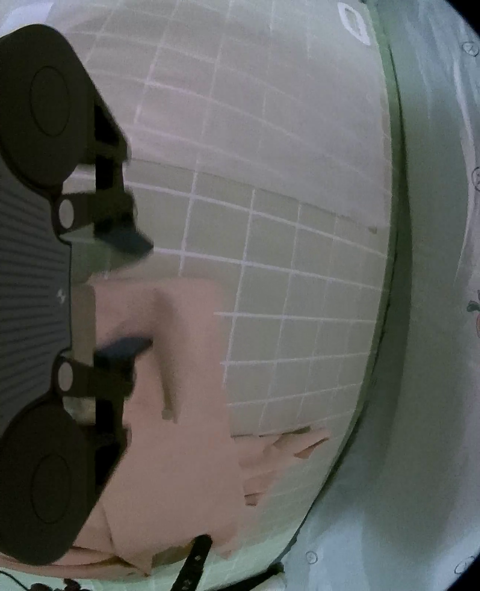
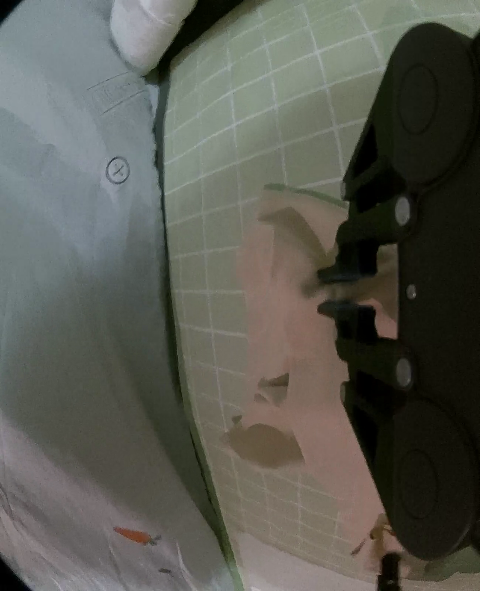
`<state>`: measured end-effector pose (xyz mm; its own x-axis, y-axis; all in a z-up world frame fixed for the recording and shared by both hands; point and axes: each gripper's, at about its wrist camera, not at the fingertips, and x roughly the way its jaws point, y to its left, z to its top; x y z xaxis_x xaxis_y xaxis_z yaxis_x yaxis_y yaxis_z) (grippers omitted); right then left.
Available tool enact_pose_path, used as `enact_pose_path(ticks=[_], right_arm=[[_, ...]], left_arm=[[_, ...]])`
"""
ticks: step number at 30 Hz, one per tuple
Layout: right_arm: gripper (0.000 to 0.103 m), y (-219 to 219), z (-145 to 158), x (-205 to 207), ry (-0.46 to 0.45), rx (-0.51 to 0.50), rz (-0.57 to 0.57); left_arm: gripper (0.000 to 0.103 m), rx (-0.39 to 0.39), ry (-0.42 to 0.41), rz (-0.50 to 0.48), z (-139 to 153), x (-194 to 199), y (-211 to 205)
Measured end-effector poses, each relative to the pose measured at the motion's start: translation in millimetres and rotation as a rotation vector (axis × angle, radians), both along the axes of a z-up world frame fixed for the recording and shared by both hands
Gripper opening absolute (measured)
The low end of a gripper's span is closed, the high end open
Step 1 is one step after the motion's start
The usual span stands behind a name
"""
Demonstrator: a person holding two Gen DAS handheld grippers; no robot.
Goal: Fold clothes
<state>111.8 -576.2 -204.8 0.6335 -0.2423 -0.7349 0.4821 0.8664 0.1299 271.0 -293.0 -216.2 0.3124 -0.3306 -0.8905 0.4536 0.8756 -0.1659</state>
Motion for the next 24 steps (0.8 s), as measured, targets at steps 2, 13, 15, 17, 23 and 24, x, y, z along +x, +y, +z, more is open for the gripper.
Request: enact_pose_path(ticks=[2,13,15,17,23,24], right_arm=[[0.006,2,4,0,-0.01,-0.018,0.006],[0.005,13,78,-24,-0.273,-0.004,-0.005],[0.005,15,84,-21,-0.307,0.026,0.01],[0.005,16,84,-13,-0.324,0.051,0.034],[0.074,33,60,23,-0.216,-0.003,0.038],[0.076,35,58,23,-0.212,-0.018,0.026]], left_arm=[[0.013,-0.031,0.017,0.036,1,1,3],[0.005,-0.192,-0.168,0.104,79,-22,47],[0.005,-0.223,-0.209,0.139,96,-24,60],[0.005,-0.234,-0.248,0.18,108,-23,74],[0.009,-0.173,-0.188,0.251,83,-11,94],[0.012,-0.161,-0.177,0.262,78,-9,97]])
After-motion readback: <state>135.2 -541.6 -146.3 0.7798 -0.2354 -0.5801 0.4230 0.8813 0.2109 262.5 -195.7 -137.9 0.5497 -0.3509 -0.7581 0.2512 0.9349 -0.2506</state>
